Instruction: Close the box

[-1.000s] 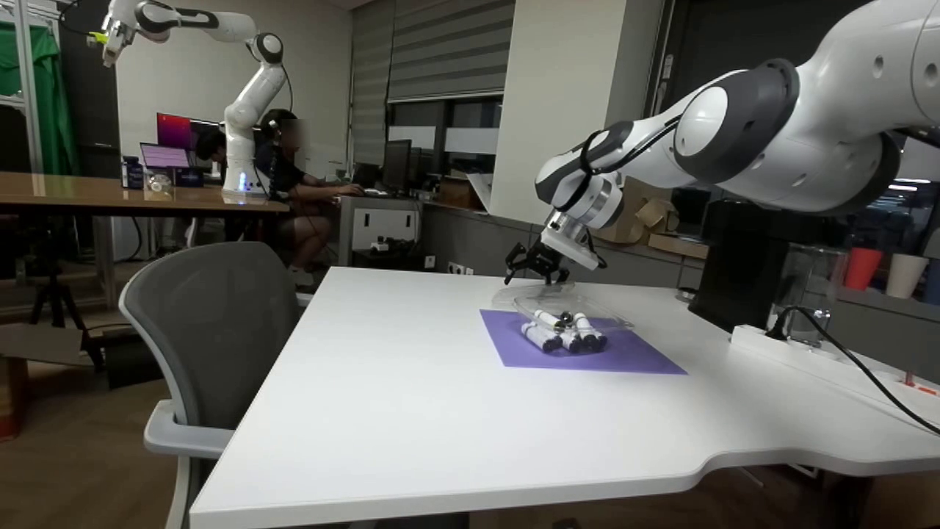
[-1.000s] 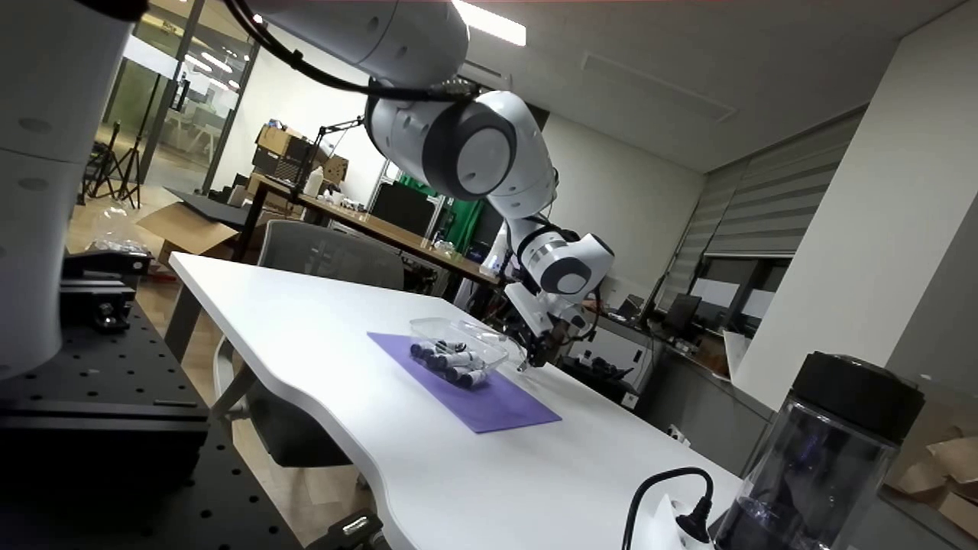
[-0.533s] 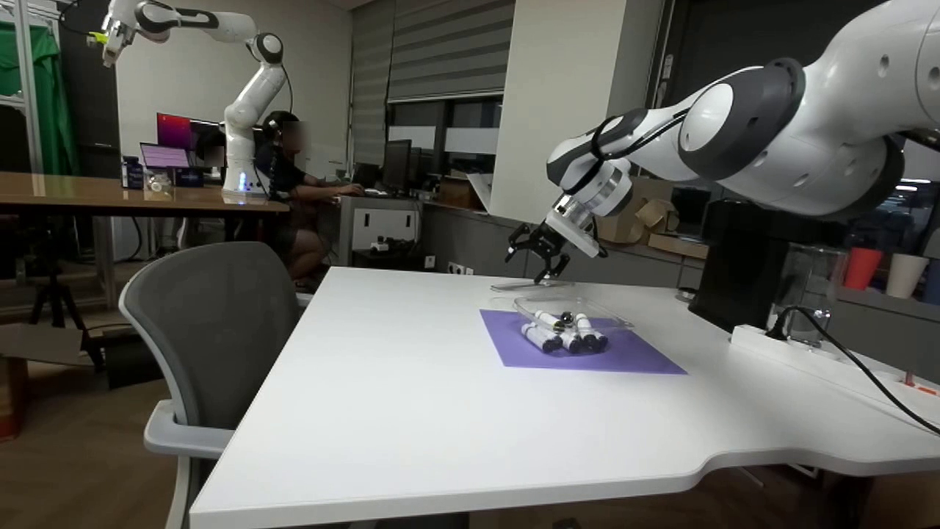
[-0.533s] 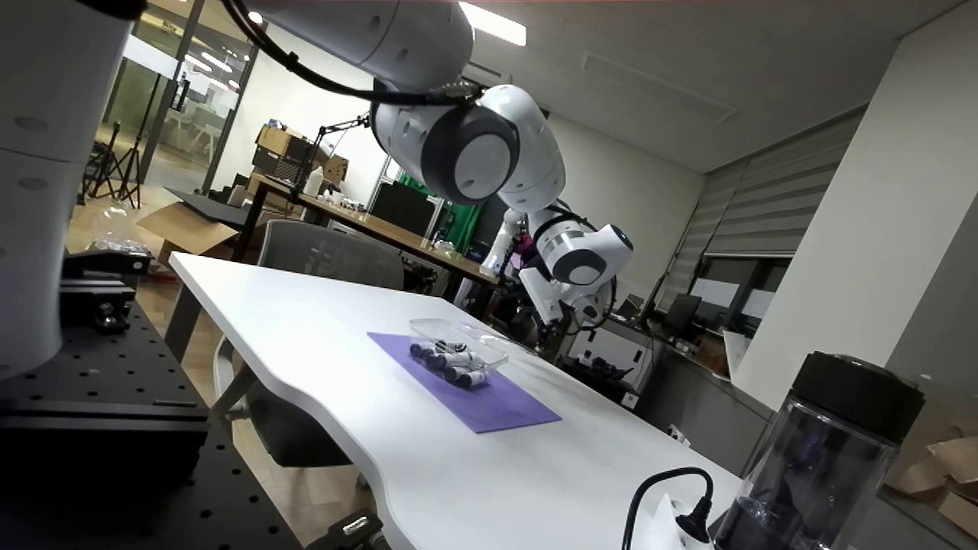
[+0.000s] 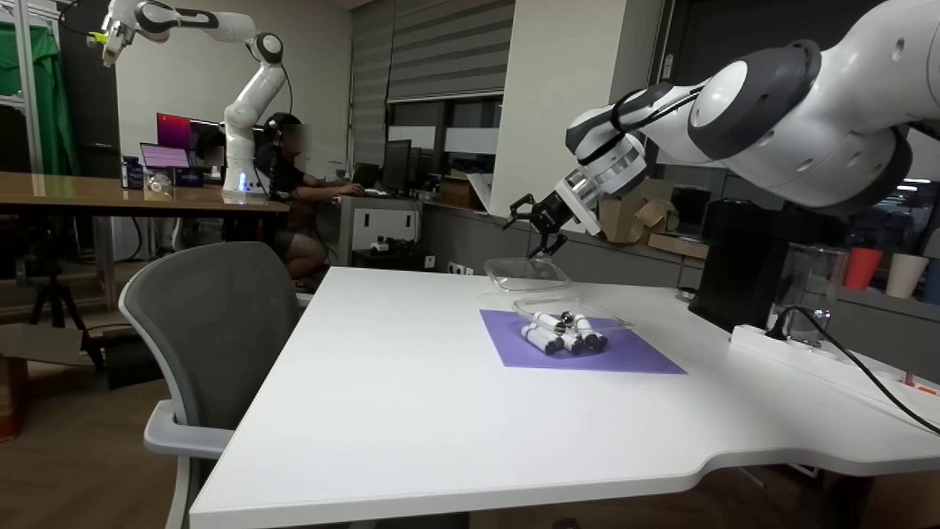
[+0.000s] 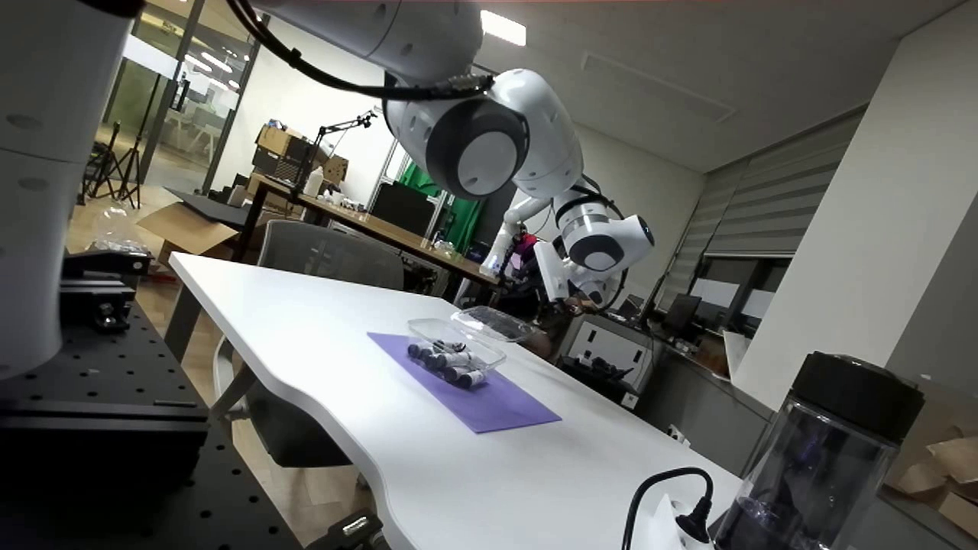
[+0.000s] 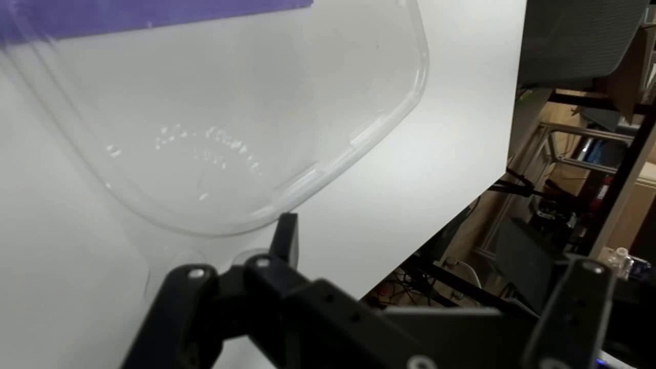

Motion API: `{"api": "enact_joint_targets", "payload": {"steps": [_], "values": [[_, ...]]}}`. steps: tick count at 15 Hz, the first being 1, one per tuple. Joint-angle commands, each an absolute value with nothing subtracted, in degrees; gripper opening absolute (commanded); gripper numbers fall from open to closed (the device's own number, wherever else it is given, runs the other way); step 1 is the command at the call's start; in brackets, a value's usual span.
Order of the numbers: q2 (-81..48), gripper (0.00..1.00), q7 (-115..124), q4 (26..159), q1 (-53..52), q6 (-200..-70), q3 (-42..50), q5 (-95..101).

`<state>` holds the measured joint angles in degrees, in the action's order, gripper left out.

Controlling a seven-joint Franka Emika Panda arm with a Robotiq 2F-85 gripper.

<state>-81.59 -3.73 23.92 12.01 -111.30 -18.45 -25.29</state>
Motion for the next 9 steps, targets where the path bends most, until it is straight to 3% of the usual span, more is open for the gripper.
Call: {"api": "enact_joint_targets", "payload": {"steps": [1, 9], "values": [[-78.7, 1.0, -1.7, 25.8, 13.1, -106.7, -19.8, -26.4], [-74.3, 1.0, -0.7, 25.3, 13.6, -98.4, -19.2, -25.6]]}}
